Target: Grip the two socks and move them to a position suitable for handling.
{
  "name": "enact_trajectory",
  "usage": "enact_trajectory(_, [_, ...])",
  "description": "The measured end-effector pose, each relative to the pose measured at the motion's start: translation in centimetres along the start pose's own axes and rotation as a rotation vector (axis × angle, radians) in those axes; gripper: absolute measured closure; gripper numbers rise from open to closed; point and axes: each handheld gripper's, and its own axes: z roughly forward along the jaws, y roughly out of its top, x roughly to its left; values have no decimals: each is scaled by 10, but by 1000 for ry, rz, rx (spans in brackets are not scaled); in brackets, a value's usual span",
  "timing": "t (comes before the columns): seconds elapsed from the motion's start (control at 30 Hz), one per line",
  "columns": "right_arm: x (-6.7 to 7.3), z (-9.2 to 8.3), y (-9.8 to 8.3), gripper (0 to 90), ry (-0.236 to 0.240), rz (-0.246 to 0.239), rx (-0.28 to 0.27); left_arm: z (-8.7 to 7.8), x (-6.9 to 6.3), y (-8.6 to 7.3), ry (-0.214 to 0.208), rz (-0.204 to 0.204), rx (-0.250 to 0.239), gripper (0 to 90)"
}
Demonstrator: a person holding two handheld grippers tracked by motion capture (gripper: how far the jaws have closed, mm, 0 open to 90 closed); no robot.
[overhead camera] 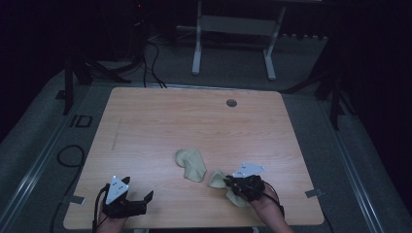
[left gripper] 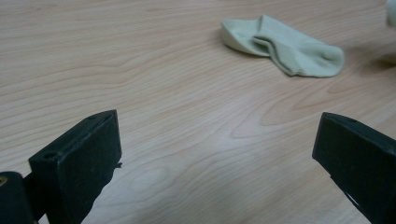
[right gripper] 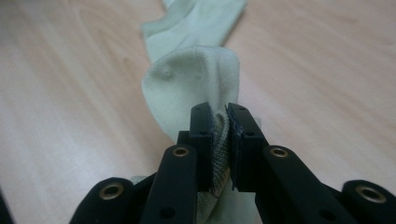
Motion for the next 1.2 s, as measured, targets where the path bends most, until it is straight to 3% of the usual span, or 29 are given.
enact_trajectory(0.27, [13,13,-11,812,21,-20,41,5,-11,2,-38,20,15,10])
enact_trajectory(0.3, [16,18,-15,809,24,-45,62,8,-20,6,-78,20,12,10])
enact_trajectory(0.4, [19,24,-20,796,34,-53,81,12,-29,10,-112,41,18,10])
enact_trajectory(0.57, [25,26,-24,723,39,-74,66,18,-43,18,-152,82,16,10])
enact_trajectory(0.8, [30,27,-24,502,76,-72,66,25,-61,30,-196,148,19,10])
enact_trajectory(1.0, [31,28,-22,391,92,-62,69,29,-76,36,-240,205,21,10])
enact_trajectory(1.07, [30,23,-19,376,89,-49,52,32,-82,38,-242,222,36,12])
enact_trajectory(1.2, [28,7,-13,419,85,-39,8,36,-91,43,-282,247,46,119])
